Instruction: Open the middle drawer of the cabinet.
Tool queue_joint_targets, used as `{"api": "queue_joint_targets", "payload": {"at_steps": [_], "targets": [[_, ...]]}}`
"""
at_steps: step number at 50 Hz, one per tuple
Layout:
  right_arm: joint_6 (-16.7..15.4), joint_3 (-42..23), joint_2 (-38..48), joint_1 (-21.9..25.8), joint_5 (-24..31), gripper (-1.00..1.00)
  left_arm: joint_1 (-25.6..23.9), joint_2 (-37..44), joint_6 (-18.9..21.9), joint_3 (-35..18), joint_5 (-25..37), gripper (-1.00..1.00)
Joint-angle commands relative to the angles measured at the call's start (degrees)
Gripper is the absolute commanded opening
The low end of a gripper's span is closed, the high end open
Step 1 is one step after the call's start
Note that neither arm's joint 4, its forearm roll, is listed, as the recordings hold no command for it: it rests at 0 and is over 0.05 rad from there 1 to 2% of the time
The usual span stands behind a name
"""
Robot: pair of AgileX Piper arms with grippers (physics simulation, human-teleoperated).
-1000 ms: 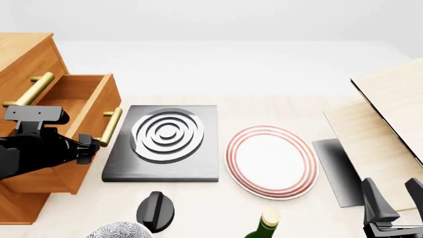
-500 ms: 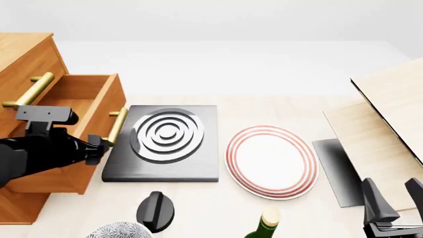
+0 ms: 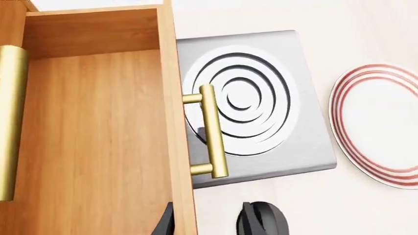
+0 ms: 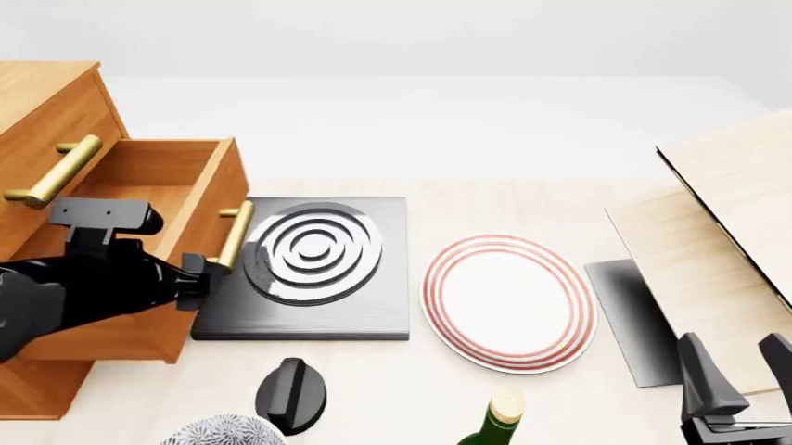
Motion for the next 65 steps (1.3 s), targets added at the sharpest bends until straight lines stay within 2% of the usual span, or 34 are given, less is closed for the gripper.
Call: {"api": "queue_joint_targets", "payload": {"at_steps": [1, 65], "targets": [[-0.5, 0.0, -0.6, 0.1, 0.5, 1.00, -2.0, 1.5, -1.3, 1.8, -0.3, 1.00], [-0.5, 0.0, -0.6, 0.1, 0.5, 1.00, -14.2, -0.7, -4.9, 0.3, -0.8, 1.00]]}}
